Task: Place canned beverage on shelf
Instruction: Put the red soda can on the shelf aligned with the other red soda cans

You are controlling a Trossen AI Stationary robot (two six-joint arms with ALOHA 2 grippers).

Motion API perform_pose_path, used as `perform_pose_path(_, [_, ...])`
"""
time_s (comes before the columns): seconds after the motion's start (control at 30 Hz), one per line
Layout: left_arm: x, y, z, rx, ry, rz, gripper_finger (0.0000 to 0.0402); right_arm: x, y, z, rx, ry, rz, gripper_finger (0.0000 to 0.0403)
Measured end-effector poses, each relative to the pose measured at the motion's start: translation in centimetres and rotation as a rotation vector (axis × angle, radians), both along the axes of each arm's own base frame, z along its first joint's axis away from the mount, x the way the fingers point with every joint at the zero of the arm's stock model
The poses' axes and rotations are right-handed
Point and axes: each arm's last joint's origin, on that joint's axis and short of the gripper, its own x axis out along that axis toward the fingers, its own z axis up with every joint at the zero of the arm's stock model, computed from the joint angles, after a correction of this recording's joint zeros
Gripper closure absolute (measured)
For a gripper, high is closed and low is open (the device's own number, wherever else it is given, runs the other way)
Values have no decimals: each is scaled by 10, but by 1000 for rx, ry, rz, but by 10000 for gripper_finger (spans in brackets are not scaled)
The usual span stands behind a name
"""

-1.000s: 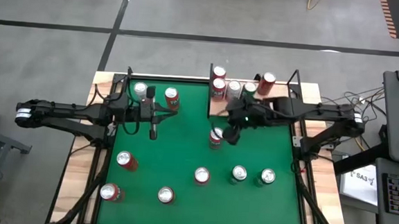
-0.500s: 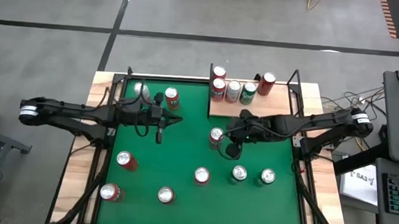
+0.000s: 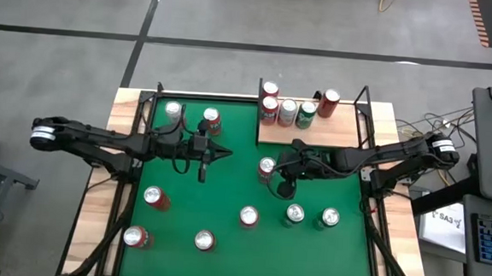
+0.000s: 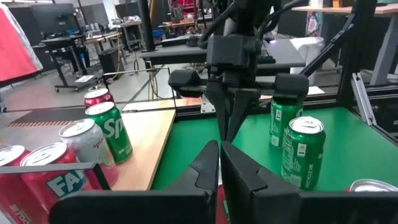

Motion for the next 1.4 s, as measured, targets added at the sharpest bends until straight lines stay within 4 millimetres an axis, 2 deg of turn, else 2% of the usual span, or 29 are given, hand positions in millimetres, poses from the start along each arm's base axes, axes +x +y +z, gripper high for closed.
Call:
perform_pose_path(0.2, [0, 0, 1, -6, -7, 1, 402, 1, 0, 0, 1, -2, -2, 387])
perform_pose_path(0.37, [0, 0, 2, -5, -11, 2, 402, 1, 0, 1, 0, -2, -1, 344])
perform_pose_path(0.53, [0, 0, 2, -1, -11, 2, 402, 1, 0, 1, -8, 0, 8, 261])
perform_pose_path(0.8, [0, 0, 2, 2, -11, 1, 402, 1, 0, 0, -23, 2, -2, 94])
perform_pose_path(0.9, [0, 0, 2, 2, -11, 1, 402, 1, 0, -1, -24, 10, -2, 52])
perform_pose_path(1.0, [0, 0, 2, 2, -11, 1, 402, 1, 0, -1, -24, 10, -2, 36])
perform_pose_path(1.4, [0, 0, 2, 5, -16, 1, 402, 1, 0, -3, -25, 19, -2, 35])
